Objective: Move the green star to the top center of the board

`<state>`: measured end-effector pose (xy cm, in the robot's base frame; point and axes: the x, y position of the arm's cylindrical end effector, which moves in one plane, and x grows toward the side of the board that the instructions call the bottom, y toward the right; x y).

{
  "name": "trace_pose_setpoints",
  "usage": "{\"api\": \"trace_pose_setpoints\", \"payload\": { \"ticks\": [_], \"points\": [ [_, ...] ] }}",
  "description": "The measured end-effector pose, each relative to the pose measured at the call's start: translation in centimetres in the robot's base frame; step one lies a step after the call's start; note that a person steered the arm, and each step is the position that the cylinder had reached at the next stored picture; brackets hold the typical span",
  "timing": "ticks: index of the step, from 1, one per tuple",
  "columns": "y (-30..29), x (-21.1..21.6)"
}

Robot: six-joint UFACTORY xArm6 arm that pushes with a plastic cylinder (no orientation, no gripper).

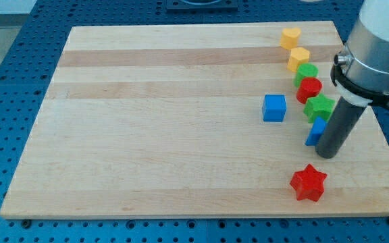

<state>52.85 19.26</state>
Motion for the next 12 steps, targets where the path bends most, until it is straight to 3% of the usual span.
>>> {"api": "trace_pose_setpoints", "payload": {
  "ticks": [2,3,5,6,7,8,10,12],
  "points": [
    [2.1,-0.1],
    [1.2,2.6],
    [-9.7,1.3],
    [-10.7,4.0],
    [-6.5,6.7],
    [-1.6,6.7],
    [-0.9,8.9],
    [6.0,8.7]
  ]
}}
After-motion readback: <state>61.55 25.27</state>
